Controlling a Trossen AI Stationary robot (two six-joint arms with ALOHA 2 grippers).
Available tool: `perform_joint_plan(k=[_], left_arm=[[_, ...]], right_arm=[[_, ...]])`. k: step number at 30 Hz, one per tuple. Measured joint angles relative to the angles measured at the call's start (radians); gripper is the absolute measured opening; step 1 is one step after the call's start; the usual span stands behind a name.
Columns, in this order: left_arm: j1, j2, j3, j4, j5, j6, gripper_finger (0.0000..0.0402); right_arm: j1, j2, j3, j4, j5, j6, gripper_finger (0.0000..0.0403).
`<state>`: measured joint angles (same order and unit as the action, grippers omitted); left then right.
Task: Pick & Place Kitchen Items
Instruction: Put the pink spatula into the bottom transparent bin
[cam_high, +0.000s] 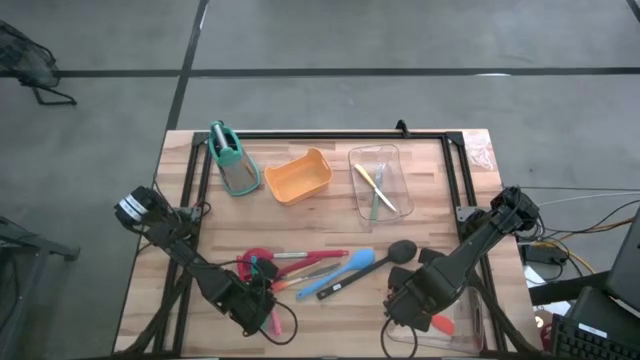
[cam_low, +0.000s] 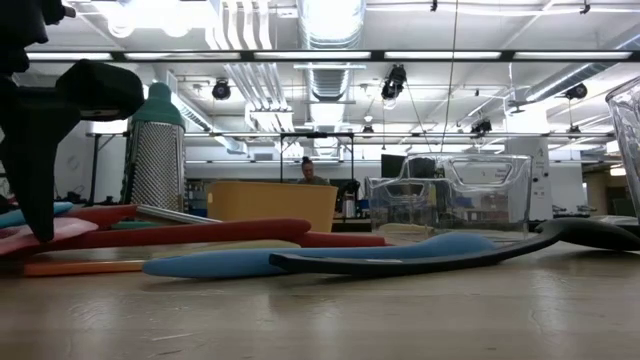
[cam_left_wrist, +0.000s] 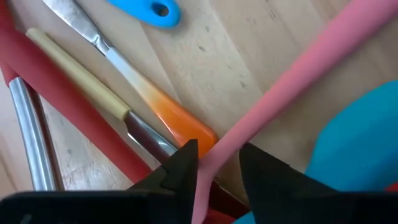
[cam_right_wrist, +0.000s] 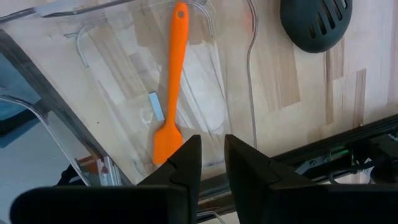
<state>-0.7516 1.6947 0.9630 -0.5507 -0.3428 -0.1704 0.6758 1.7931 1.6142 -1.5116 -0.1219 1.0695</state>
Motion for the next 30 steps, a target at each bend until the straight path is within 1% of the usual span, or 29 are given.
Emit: perform_joint_plan(k=[12,19,25,27,30], left_arm=[[0.016,0.000,-0.002,0.031,-0.021,0.083,0.0091],[0.018,0.003,-0.005,0.070,-0.028,0.147,0.0089],[0.022,0.003,-0.005,0.073,-0.050,0.154,0.0087],[0.025,0.003,-0.005,0.075,-0.052,0.155,0.0075],[0.028,0.003,-0.004,0.080,-0.057,0.170,0.0040]], right_arm=[[0.000,0.000,0.000,0.008,0.002,0.000,0.0048],[0.000,0.000,0.000,0.020,0.003,0.000,0.0064],[0.000,0.000,0.000,0.029,0.003,0.000,0.0085],[0.000,0.000,0.000,0.029,0.003,0.000,0.0092],[0.000,0.000,0.000,0.029,0.003,0.000,0.0100]])
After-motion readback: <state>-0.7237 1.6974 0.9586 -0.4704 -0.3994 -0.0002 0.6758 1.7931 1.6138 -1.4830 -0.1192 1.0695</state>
